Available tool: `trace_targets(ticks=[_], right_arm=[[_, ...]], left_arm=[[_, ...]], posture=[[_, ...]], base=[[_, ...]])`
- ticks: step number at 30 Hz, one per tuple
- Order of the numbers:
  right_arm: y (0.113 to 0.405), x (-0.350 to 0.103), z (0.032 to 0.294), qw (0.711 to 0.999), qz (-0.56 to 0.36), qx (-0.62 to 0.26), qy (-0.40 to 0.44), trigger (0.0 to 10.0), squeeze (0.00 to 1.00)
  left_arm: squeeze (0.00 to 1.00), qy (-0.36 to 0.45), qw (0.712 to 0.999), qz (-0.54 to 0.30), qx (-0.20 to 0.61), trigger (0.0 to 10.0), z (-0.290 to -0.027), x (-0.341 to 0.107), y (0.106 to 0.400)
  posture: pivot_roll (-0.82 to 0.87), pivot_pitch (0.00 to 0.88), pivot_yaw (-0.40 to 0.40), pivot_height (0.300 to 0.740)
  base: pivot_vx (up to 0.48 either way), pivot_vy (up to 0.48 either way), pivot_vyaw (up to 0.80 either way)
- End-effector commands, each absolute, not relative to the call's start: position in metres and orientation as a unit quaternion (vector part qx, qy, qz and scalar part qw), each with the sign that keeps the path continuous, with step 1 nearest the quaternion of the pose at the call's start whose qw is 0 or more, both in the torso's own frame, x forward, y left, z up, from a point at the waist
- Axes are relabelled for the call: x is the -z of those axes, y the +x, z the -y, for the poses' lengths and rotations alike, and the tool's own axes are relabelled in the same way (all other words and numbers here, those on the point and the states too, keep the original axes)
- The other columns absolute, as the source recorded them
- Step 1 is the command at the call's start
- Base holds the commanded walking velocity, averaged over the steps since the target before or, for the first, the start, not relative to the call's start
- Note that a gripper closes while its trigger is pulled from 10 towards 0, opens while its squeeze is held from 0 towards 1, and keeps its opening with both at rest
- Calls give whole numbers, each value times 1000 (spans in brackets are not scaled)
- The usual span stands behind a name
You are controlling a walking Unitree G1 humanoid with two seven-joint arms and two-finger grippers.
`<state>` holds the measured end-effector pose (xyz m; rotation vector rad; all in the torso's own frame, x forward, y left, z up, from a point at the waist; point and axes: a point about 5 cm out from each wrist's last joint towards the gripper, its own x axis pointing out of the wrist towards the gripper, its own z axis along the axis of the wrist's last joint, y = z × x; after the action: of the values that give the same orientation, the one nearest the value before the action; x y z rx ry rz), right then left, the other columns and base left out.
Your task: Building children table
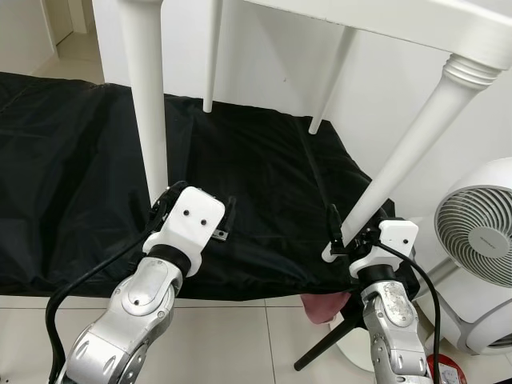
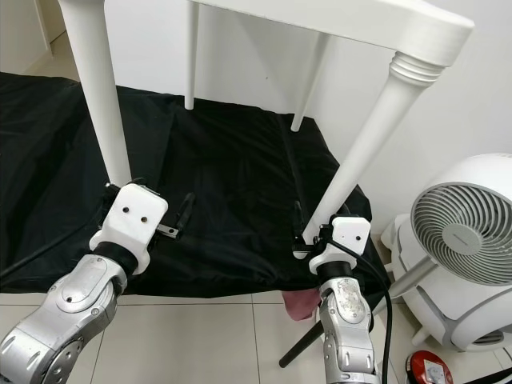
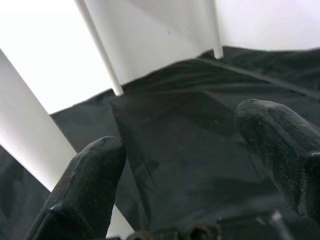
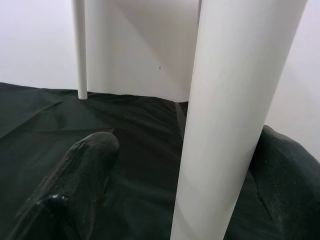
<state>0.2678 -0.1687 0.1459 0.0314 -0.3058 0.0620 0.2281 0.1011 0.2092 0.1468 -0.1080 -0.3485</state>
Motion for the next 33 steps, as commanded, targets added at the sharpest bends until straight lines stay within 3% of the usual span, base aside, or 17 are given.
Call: trace_targets(ticks=[1,11,26,33], right_arm=[[269,-141,167,989,144,-45,13,10000,0],[268,-128,166,991,123,-53,5,10000,0],[301,-139,212,991,125,-39,-23,10000,0],[305,-141,220,990,132,-37,-20,10000,0]], left_arm=[[0,74,975,43,206,10000,-97,-200,227],[0,98,976,37,190,10000,-108,-178,225],[0,111,965,68,226,10000,-107,-164,236],[0,92,965,97,227,10000,-109,-156,231]], posture=[[65,0,-150,740],[71,0,-148,740],[48,0,-131,740],[47,0,-134,740]], base=[[0,0,0],[0,0,0],[0,0,0],[0,0,0]])
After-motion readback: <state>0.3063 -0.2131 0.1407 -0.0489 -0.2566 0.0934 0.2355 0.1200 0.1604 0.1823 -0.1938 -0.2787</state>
